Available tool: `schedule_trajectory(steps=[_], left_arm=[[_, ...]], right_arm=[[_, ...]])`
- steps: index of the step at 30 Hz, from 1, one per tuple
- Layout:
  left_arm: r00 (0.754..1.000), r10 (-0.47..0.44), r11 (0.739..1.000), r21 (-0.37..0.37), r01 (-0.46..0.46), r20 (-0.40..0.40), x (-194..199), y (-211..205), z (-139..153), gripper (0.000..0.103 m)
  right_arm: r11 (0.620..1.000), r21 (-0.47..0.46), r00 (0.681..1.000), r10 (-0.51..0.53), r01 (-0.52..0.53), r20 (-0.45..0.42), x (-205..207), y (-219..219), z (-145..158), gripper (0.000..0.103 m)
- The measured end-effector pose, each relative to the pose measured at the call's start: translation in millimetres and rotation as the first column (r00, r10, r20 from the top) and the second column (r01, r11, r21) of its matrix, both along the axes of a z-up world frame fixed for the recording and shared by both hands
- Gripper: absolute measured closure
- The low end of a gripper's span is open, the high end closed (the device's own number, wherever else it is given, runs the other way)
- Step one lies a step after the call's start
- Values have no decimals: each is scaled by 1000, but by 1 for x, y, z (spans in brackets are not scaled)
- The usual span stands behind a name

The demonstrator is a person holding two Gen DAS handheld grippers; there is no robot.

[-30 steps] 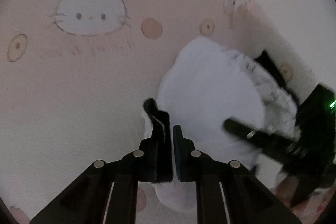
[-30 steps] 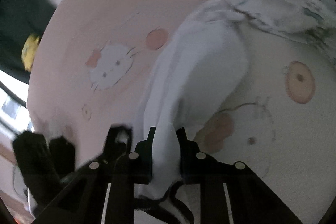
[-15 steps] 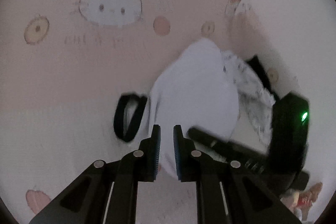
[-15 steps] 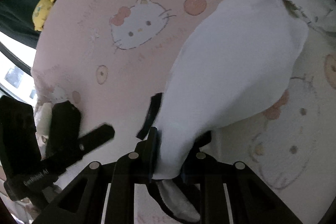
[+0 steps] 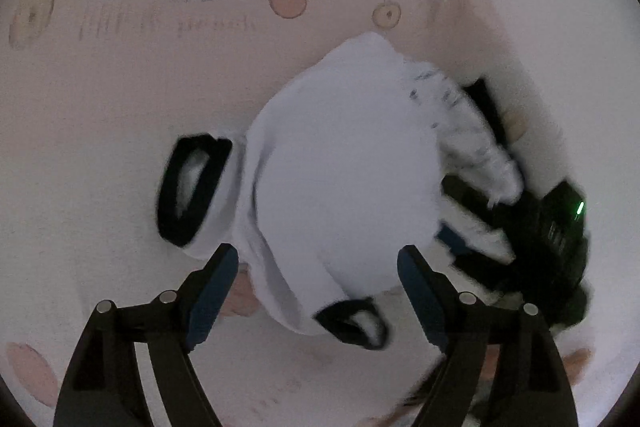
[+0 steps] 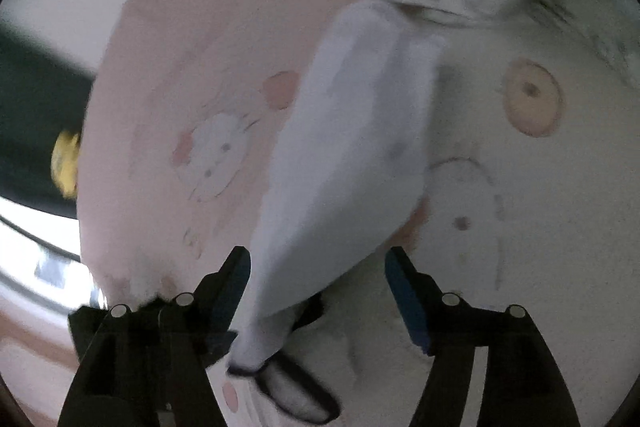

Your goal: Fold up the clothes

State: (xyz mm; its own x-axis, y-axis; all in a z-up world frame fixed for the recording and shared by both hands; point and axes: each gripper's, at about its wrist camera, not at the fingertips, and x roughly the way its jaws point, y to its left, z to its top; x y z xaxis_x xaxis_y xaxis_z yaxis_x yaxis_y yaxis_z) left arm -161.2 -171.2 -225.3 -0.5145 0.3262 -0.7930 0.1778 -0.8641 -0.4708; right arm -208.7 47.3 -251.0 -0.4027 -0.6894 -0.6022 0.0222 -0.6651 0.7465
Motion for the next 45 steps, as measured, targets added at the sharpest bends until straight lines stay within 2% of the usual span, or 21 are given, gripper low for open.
schedule_trajectory(steps=[3,5,8,13,15,18,22,27,30,35,38,39,41,43,44,45], left_arm=[[998,-58,991,-118,56,-13,-5,22,2,22],[996,-83,987,-139,80,-15,-10,31,1,22],[995,-101,988,-119,98,-15,-16,39,-1,22],[995,-99,993,-67,99,-2,-18,34,3,22],[994,-112,992,-65,113,6,-17,34,5,22],[991,-131,987,-96,131,6,-9,35,9,22],[993,-113,985,-134,111,-13,-3,34,15,22],[995,-89,989,-120,83,-53,5,25,22,22],[994,-81,982,-179,67,-77,5,24,29,22],[992,-66,951,-306,30,-107,-4,27,26,22],[990,-55,943,-333,9,-128,-7,23,22,23],[987,-63,940,-340,11,-145,-8,25,20,26],[983,-81,932,-362,17,-164,-6,27,20,47],[981,-90,918,-397,14,-172,-5,29,19,56],[981,-86,907,-421,4,-174,-7,30,18,63],[981,-76,896,-444,-11,-178,-8,30,17,64]], right_arm=[[991,-100,995,-81,86,57,-10,14,-19,34],[974,-178,988,-129,142,80,-17,21,-28,34],[958,-214,979,-168,189,115,-28,24,-38,34],[964,-189,982,-174,185,75,-43,15,-43,36],[974,-156,987,-158,163,42,-44,8,-41,70],[984,-135,993,-121,120,2,-43,-5,-33,87],[988,-145,998,-59,54,-33,-39,-20,-19,89],[988,-154,997,18,-29,-78,-36,-38,-2,89],[984,-158,992,63,-79,-105,-33,-49,8,89],[981,-157,991,101,-113,-85,-33,-51,8,89],[979,-157,990,123,-133,-73,-33,-53,8,89],[978,-157,989,130,-140,-69,-33,-53,7,89],[976,-157,988,145,-153,-61,-32,-54,7,86],[973,-158,986,160,-166,-53,-32,-54,7,85],[972,-158,985,167,-173,-49,-32,-55,7,75],[971,-158,984,174,-179,-45,-32,-55,7,65]])
